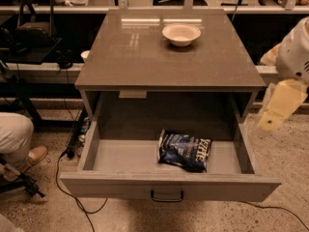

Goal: Pick blue chip bag from top drawer and place on counter

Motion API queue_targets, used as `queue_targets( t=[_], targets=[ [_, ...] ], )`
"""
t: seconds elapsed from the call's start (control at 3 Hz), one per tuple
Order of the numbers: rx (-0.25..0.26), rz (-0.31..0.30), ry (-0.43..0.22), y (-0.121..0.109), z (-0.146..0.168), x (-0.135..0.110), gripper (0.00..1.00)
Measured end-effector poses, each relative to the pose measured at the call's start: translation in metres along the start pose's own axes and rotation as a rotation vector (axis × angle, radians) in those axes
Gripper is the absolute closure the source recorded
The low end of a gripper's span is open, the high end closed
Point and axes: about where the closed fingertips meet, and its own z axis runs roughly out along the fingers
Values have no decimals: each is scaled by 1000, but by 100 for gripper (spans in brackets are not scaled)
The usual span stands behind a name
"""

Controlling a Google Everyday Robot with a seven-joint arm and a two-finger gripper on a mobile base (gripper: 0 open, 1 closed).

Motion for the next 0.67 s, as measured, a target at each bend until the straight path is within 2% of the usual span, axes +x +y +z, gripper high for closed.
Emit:
queue_targets(
  t=[0.67],
  targets=[
    [-178, 249, -164, -1, 123, 1, 0]
  ],
)
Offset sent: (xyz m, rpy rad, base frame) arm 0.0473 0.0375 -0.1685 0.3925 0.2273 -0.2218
